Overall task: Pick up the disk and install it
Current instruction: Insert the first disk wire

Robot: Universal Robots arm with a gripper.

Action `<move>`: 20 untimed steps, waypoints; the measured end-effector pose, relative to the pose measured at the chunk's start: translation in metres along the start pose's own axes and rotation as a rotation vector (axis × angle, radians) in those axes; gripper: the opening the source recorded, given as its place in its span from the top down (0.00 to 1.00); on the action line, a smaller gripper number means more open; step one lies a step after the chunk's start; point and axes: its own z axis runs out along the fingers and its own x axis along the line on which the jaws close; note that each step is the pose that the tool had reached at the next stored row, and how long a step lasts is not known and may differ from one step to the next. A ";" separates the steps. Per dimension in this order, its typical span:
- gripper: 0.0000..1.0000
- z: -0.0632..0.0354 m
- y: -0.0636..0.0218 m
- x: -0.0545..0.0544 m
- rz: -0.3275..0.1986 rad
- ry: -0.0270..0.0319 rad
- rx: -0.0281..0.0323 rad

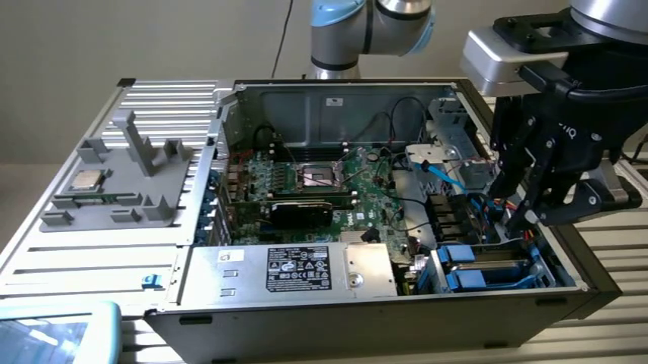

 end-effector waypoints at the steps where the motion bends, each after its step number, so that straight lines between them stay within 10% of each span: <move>1: 0.56 0.0000 -0.0018 0.001 0.000 -0.0039 -0.0026; 7: 0.56 0.0010 -0.0168 0.003 0.001 -0.0209 -0.0176; 14: 0.56 0.0043 -0.0214 0.018 0.004 -0.0864 -0.0161; 20: 0.56 0.0123 -0.0207 0.031 0.001 -0.0955 -0.0274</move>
